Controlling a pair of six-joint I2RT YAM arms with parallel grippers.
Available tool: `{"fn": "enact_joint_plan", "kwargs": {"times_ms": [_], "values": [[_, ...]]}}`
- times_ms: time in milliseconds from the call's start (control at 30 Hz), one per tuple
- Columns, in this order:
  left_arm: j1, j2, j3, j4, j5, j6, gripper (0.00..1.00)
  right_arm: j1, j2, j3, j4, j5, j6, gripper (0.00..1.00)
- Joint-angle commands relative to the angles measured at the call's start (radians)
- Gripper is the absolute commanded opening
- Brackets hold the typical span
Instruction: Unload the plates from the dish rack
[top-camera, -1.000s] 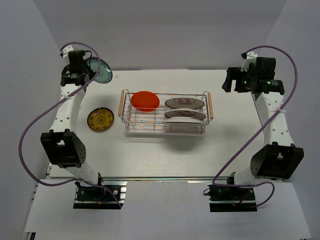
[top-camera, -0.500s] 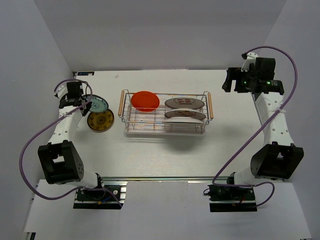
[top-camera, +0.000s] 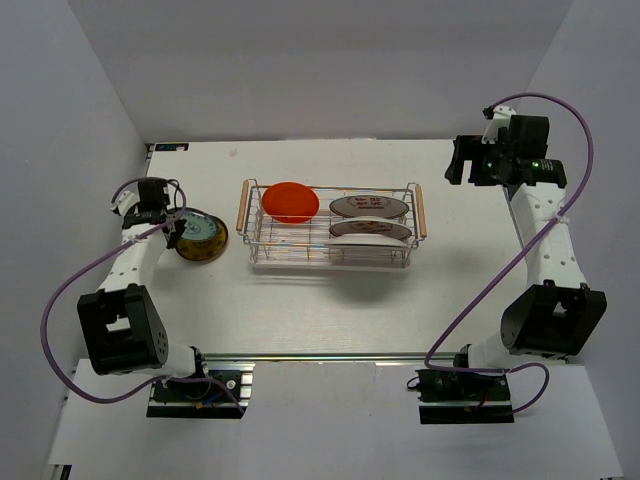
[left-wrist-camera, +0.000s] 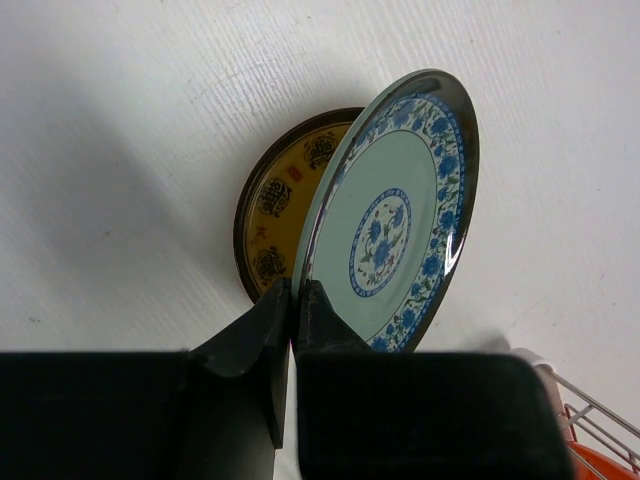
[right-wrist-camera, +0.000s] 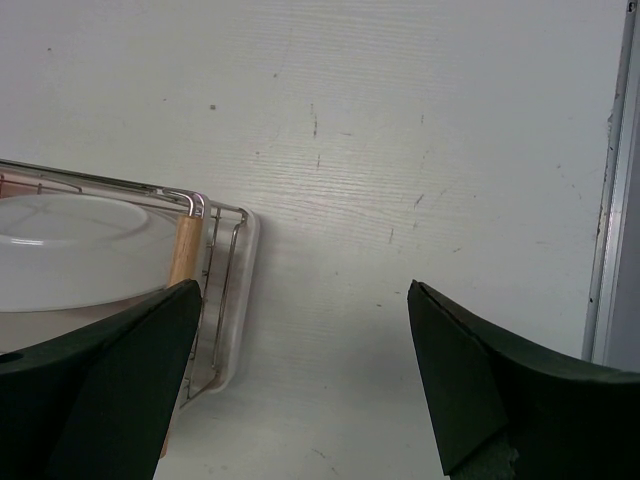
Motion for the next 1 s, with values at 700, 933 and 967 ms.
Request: {"fn": "enact_joint_plan", "kwargs": {"times_ms": [700,933,967], "values": [[0.012,0.075,-0.007,-0.005,-0.025,-0.022,0.41,-0.006,-0.010,0.001,0.008,0.021,-0.002,0.89],[0.012,0.075,0.025,-0.063,-0.019,-0.001,0.87,-0.006,-0.011,0.000,0.005,0.017,-0.004,0.89],[0.012,0.074,0.032,-0.069,-0.018,0.010,0.91,-0.004,-0.011,0.000,0.005,0.016,-0.005,0.89]]}}
